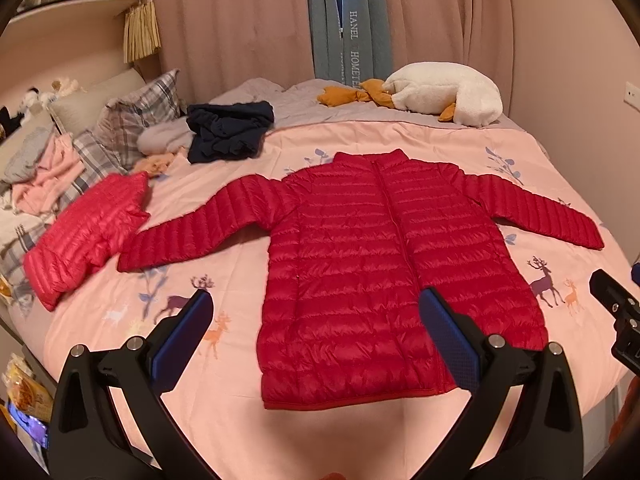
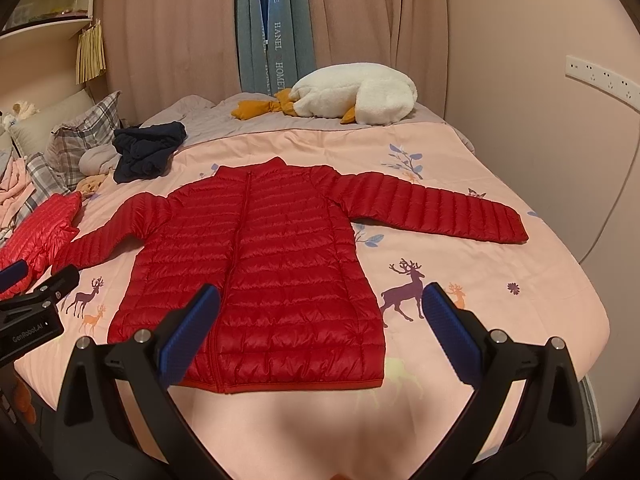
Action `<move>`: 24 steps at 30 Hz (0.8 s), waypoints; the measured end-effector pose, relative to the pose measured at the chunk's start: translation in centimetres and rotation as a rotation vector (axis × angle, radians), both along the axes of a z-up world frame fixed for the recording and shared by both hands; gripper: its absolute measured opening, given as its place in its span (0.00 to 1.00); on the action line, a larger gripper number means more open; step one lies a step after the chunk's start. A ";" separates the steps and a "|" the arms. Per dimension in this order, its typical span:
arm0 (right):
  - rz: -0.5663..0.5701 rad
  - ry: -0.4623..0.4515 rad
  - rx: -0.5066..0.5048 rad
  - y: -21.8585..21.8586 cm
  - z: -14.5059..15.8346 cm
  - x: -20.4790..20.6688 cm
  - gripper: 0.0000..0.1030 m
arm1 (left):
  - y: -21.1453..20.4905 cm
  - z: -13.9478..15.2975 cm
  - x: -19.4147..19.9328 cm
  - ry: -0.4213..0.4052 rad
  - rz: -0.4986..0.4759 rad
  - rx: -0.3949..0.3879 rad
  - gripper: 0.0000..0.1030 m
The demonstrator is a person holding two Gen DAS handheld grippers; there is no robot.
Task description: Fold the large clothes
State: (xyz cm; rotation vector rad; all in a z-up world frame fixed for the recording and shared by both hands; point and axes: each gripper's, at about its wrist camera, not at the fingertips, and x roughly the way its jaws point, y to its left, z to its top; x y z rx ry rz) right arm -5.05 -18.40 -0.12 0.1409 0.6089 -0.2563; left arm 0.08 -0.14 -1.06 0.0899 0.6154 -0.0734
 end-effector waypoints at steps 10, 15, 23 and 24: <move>0.227 -0.172 0.287 -1.9 -1.9 0.2 0.98 | 5.2 -4.5 5.6 0.148 -0.097 -0.467 0.99; 0.259 -0.188 0.240 -0.3 -2.7 1.6 0.98 | 13.3 -8.3 10.6 0.168 0.166 -0.617 0.99; 0.316 -0.081 0.327 0.5 -4.5 5.4 0.98 | 26.5 -15.4 18.0 0.219 0.362 -0.974 0.99; 0.313 -0.074 0.308 0.9 -4.6 5.8 0.98 | 27.6 -16.2 18.3 0.216 0.374 -1.005 0.99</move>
